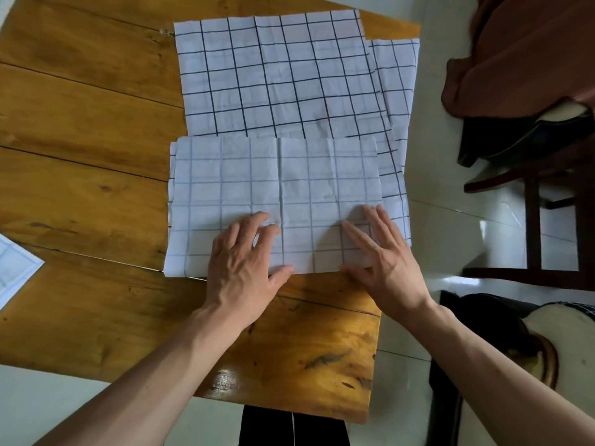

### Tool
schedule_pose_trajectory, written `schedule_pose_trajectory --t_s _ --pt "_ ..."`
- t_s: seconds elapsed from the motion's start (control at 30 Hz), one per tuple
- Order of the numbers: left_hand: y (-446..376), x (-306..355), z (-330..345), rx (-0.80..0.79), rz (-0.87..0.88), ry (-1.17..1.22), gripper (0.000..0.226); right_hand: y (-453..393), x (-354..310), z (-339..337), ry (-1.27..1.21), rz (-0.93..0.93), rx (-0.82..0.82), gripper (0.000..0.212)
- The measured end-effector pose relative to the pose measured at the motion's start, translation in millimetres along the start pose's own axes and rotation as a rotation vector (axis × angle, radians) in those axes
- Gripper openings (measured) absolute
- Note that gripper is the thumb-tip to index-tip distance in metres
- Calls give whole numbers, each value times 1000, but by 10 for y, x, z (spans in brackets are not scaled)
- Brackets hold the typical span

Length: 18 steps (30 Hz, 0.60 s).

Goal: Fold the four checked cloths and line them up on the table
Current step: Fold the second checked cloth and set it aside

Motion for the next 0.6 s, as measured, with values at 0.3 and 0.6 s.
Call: schedule_pose_trajectory --t_s 0.3,0.6 --pt "-2 13 -17 -18 -4 -23 65 85 243 -170 44 30 -130 72" --pt "-11 2 -11 -9 -6 -21 65 50 315 -245 78 41 -185 83"
Point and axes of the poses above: each hand's wrist, its own y-axis away from the middle knuckle, its own z-axis out of the palm, x = y × z, the point moved 7 cm from there along -y, towards the middle knuckle, and after that the axes turned 9 degrees about -z, right-handed, at the moved point
